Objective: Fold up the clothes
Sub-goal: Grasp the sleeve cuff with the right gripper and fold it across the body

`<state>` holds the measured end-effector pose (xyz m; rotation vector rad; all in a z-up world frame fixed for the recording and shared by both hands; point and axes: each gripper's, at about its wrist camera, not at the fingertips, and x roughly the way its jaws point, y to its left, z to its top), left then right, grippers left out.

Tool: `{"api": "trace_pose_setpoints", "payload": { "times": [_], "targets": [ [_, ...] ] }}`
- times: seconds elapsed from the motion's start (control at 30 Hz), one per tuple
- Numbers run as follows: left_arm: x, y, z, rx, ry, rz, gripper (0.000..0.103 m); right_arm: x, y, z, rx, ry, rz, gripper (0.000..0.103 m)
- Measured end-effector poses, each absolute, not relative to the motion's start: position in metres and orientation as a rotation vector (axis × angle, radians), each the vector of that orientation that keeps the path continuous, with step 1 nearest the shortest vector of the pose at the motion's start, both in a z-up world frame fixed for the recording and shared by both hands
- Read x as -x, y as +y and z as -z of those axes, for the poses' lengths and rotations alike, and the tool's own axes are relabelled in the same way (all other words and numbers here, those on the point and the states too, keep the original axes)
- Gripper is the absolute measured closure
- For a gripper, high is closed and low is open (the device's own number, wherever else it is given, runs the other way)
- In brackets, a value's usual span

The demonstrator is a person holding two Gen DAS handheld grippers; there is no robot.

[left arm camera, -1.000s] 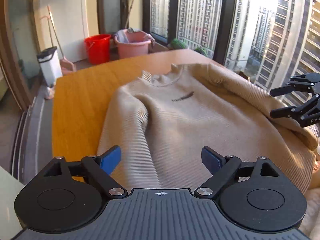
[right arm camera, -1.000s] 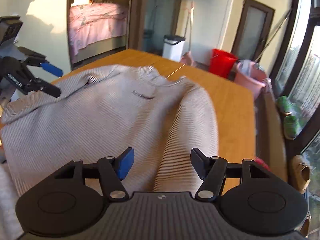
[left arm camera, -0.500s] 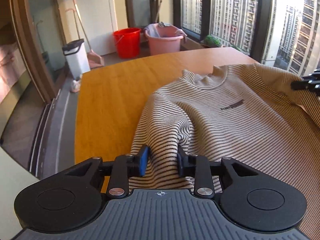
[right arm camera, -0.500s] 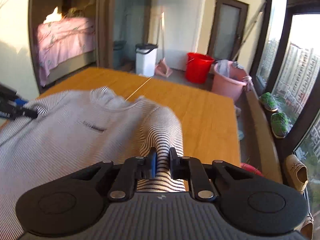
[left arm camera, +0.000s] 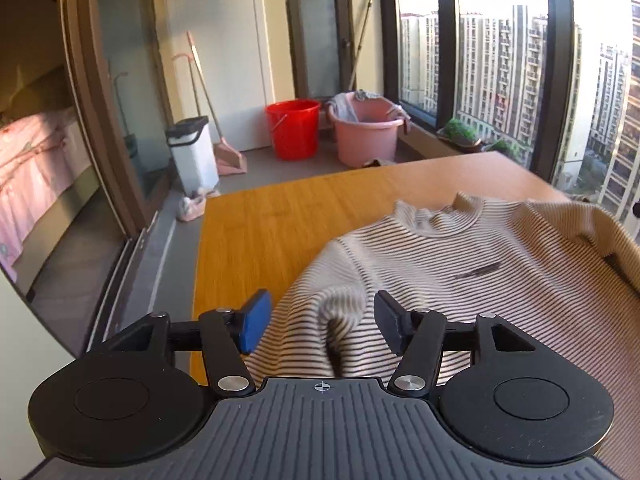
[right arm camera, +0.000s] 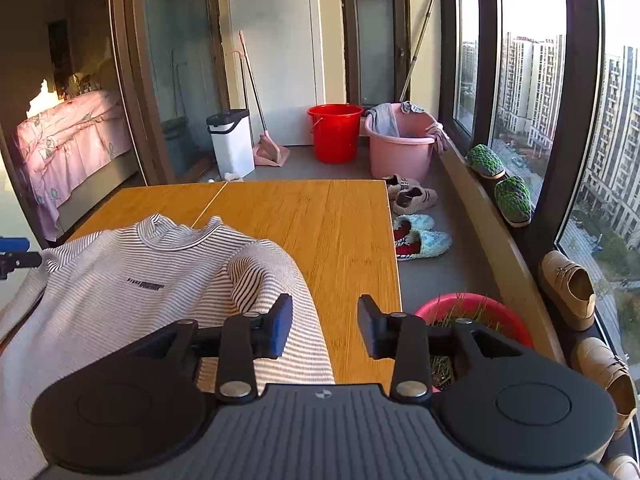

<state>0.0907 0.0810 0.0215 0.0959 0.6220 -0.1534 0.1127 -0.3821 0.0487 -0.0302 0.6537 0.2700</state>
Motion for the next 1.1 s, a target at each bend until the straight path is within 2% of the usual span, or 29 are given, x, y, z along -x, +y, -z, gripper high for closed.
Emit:
{"api": "trace_pose_setpoints", "payload": {
  "times": [0.03,0.07,0.13,0.17,0.3,0.4,0.43,0.47,0.5,0.53,0.63,0.87,1.1],
  "targets": [
    [-0.087,0.075,-0.027,-0.07,0.615,0.19,0.035,-0.101,-0.387,-0.052,0.037,0.657,-0.277,0.063],
    [-0.083,0.067,-0.032,-0.04,0.609,0.232,0.031,-0.09,-0.392,-0.055,0.043,0.665,-0.282,0.06],
    [-0.076,0.049,-0.036,0.028,0.61,0.325,0.016,-0.07,-0.4,-0.058,0.052,0.688,-0.289,0.058],
    [-0.072,0.038,-0.033,0.057,0.618,0.368,0.014,-0.062,-0.403,-0.058,0.056,0.701,-0.294,0.058],
    [-0.06,-0.008,-0.009,0.093,0.696,0.502,0.01,-0.039,-0.409,-0.044,0.069,0.767,-0.293,0.044],
    [-0.055,-0.03,0.011,0.094,0.759,0.544,0.008,-0.035,-0.413,-0.022,0.044,0.837,-0.27,0.044],
    [-0.054,-0.033,0.015,0.097,0.778,0.545,0.007,-0.034,-0.413,-0.015,0.033,0.859,-0.266,0.053],
    [-0.055,-0.034,0.019,0.101,0.795,0.542,0.007,-0.033,-0.41,-0.01,0.034,0.874,-0.274,0.068],
    [-0.055,-0.035,0.023,0.104,0.813,0.538,0.007,-0.029,-0.406,-0.007,0.059,0.864,-0.281,0.089],
    [-0.056,-0.035,0.025,0.106,0.825,0.533,0.006,-0.026,-0.401,-0.008,0.078,0.854,-0.297,0.094],
    [-0.055,-0.031,0.027,0.099,0.832,0.527,0.004,-0.031,-0.391,-0.033,0.083,0.779,-0.346,0.096],
    [-0.051,-0.03,0.029,0.101,0.834,0.536,0.001,-0.055,-0.36,-0.132,0.029,0.481,-0.465,0.102],
    [-0.047,-0.032,0.038,0.07,0.855,0.541,0.0,-0.055,-0.275,-0.119,0.077,0.54,-0.718,0.102]
  ]
}}
